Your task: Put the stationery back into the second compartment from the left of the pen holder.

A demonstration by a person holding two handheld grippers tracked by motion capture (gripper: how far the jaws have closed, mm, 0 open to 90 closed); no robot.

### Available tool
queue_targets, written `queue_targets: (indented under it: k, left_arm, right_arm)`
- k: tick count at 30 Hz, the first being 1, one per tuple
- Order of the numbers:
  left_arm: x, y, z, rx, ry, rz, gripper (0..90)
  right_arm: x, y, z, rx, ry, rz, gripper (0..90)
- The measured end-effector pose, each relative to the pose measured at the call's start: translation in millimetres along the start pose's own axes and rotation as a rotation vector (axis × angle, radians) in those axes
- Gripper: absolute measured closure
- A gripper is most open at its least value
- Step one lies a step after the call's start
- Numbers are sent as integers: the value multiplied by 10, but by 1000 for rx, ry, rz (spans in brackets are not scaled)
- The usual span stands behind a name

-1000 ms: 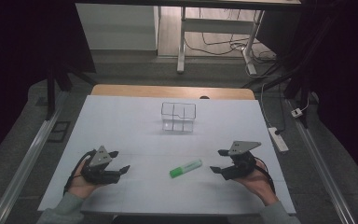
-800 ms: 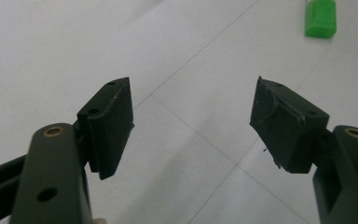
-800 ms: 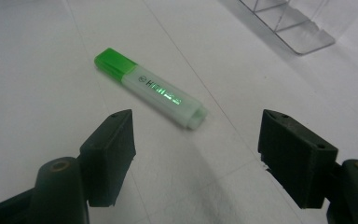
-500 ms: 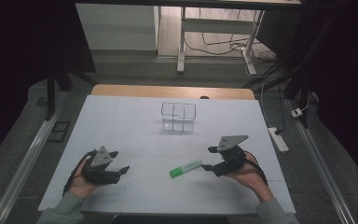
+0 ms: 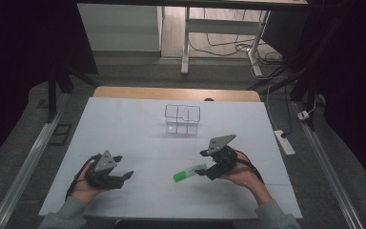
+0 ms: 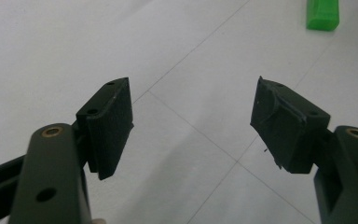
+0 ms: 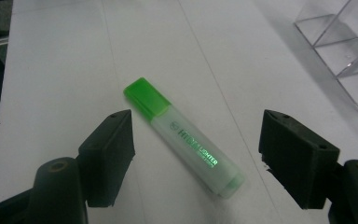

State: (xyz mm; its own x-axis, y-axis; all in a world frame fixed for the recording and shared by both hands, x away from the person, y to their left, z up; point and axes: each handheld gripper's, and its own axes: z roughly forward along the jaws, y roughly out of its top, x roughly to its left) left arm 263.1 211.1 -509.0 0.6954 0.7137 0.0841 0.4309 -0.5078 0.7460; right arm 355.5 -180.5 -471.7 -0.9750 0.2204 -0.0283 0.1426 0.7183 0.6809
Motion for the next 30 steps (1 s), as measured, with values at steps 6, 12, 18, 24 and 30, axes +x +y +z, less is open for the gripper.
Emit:
queue_targets:
  k: [6, 12, 18, 24, 30]
  left_arm:
    - [7, -3, 7, 3, 0, -3, 292]
    - [12, -7, 14, 5, -2, -6, 292]
    - [22, -12, 12, 3, 0, -10, 292]
    - [28, -13, 6, 4, 0, -12, 292]
    - [29, -19, 22, 9, -4, -15, 292]
  right_arm:
    - [-14, 41, 18, 7, 27, -10, 259]
    - [-9, 151, 82, 31, 64, -55, 267]
    - [23, 271, 212, 71, 117, -100, 277]
    - [42, 328, 328, 124, 164, -110, 282]
    - [46, 370, 411, 152, 187, -134, 293]
